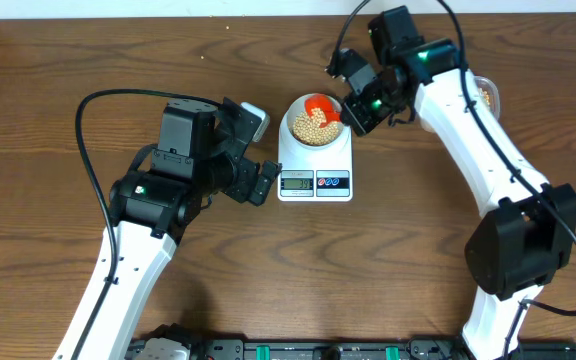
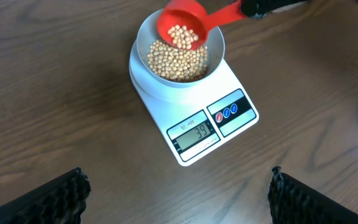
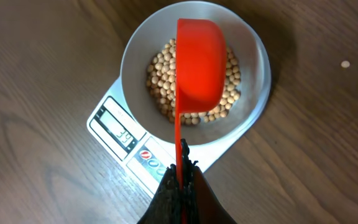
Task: Scoop item into bowl and weigh 50g on scale
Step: 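Tilt the red scoop gradually to pour soybeans into the bowl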
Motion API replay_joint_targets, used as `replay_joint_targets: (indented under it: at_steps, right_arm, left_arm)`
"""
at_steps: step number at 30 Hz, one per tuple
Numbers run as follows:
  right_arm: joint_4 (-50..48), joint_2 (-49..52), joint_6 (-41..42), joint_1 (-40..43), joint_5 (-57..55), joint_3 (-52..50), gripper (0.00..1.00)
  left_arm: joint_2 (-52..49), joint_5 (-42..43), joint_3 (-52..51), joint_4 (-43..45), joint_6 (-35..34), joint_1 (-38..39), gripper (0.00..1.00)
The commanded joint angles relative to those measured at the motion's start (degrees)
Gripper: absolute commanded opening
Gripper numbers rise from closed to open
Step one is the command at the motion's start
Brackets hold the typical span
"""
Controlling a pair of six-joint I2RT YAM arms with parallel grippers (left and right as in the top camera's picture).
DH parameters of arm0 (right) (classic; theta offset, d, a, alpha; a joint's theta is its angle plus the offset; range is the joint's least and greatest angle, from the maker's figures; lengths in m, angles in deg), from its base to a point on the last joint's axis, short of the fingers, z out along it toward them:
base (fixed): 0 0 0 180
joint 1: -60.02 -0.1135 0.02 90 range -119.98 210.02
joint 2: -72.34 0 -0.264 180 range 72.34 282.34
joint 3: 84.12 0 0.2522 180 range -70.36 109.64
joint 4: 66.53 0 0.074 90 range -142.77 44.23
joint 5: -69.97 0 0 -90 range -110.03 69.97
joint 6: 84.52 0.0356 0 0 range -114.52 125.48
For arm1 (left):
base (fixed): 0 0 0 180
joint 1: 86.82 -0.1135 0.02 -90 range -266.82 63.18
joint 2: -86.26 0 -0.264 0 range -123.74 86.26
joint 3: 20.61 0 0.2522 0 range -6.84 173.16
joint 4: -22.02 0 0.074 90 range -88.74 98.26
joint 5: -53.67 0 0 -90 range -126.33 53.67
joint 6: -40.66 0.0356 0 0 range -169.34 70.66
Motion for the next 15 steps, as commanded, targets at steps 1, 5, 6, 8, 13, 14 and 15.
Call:
replay_joint_targets:
  at_steps: [1, 5, 6, 8, 13, 14, 15]
  right_arm:
    - [-0.28, -1.68, -1.68, -0.81, -2.19, 1.49, 0.01]
    - [-0.72, -1.68, -1.99, -1.14, -3.78, 1.49, 0.01]
    - [-0.79, -1.68, -1.99, -1.18, -4.44, 1.49, 0.01]
    - [-0.79, -1.68, -2.01, -1.22, -5.42, 1.49, 0.01]
    - [-0.9, -1.68, -2.25, -1.4, -5.62, 1.49, 0.01]
    - [-0.96, -1.68, -2.4, -1.4, -5.62, 1.49, 0.01]
    - [-1.03, -1.68, -2.4, -1.38, -5.62, 1.49, 0.01]
  left_arm:
    - [-0.02, 0.7, -0.17, 0.0, 0.13, 0.13, 0.94]
    - [-0.02, 0.7, -0.17, 0.0, 0.13, 0.13, 0.94]
    - [-0.02, 0.68, -0.17, 0.0, 0.13, 0.13, 0.95]
    - [-0.02, 0.68, -0.17, 0.02, 0.13, 0.13, 0.94]
    - [-0.02, 0.68, -0.17, 0.0, 0.13, 0.13, 0.94]
    - [-0.02, 0.7, -0.17, 0.0, 0.13, 0.13, 0.94]
    - [-0.02, 0.7, -0.17, 0.02, 0.13, 0.13, 0.94]
